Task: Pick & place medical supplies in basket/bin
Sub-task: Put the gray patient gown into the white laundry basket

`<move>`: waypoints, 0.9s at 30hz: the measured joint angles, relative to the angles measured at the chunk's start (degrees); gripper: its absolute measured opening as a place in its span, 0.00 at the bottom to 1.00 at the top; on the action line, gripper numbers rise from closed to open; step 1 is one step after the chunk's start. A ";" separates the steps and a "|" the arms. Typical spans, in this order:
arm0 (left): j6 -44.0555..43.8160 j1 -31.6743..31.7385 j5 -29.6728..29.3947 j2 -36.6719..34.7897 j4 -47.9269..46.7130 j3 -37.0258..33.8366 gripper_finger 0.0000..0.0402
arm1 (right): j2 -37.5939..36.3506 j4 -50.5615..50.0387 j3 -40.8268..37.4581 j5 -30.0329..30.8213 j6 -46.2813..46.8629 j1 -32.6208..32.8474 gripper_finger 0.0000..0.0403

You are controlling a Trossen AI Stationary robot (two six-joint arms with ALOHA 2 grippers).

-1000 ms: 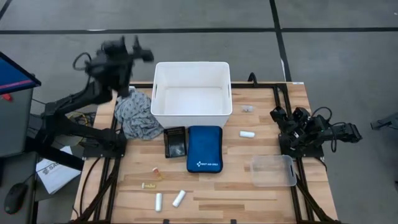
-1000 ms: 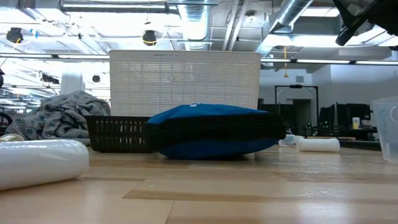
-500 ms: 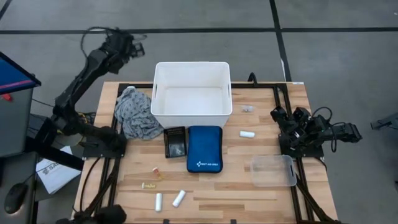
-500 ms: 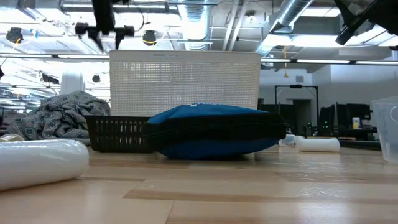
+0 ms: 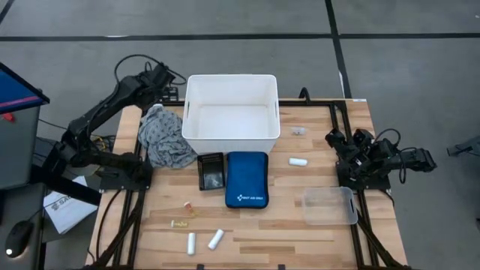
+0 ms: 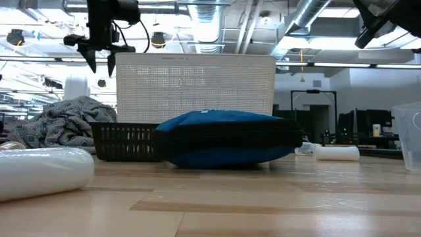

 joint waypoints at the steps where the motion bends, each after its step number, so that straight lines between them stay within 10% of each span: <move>1: -1.16 0.00 0.16 0.18 -0.62 -0.04 0.52 | 0.00 -0.11 0.00 0.00 0.01 -0.02 0.48; 15: -29.74 -2.31 5.65 -8.21 -5.91 -16.19 0.48 | 0.02 -2.01 0.00 -0.02 0.01 0.00 0.48; 27: -50.69 -7.32 9.61 -15.68 16.66 -38.02 0.53 | 0.02 -2.26 0.00 -0.02 3.11 -0.02 0.48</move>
